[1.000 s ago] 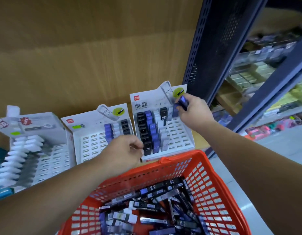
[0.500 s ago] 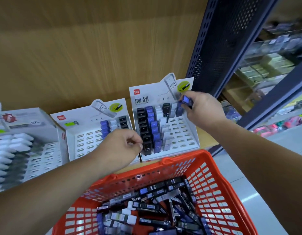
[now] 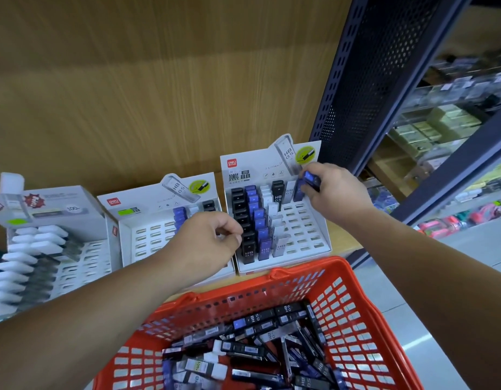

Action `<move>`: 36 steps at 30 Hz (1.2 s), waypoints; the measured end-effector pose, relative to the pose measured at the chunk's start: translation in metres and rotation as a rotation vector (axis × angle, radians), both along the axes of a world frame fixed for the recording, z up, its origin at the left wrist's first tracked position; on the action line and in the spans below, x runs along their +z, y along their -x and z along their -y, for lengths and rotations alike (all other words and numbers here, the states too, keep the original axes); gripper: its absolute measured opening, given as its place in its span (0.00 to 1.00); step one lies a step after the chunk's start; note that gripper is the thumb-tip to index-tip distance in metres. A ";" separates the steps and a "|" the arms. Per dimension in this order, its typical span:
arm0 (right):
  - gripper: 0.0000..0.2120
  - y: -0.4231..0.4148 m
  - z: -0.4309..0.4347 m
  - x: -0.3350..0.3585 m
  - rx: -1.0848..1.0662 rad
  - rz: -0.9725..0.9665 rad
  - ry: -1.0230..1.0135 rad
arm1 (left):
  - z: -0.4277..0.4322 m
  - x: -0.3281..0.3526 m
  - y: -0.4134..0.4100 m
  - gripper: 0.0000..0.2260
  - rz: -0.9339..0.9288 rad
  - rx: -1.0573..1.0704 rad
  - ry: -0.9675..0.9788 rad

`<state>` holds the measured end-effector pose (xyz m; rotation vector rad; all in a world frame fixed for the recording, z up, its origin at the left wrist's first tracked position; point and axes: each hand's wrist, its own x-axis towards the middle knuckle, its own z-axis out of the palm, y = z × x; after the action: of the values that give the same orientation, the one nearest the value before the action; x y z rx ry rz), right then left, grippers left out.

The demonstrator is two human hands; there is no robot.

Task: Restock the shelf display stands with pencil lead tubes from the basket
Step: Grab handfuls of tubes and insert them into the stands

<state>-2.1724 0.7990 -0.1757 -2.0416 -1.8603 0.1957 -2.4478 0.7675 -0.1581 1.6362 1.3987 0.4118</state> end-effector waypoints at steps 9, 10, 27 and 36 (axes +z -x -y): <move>0.13 0.048 0.016 0.065 -0.080 -1.551 0.359 | 0.010 0.025 -0.011 0.08 0.140 0.117 -0.105; 0.14 0.054 0.018 0.070 -0.035 -1.628 0.386 | 0.013 0.031 -0.016 0.07 0.179 0.122 -0.089; 0.19 0.073 0.020 0.070 -0.019 -1.469 0.294 | 0.011 0.044 -0.028 0.04 0.434 0.227 0.130; 0.17 0.061 0.022 0.067 0.015 -1.527 0.444 | 0.008 0.049 -0.021 0.04 0.361 0.103 0.159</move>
<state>-2.2334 0.7770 -0.1084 -1.2237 -0.8119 1.6860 -2.4265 0.7592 -0.1092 1.2908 1.2114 0.6073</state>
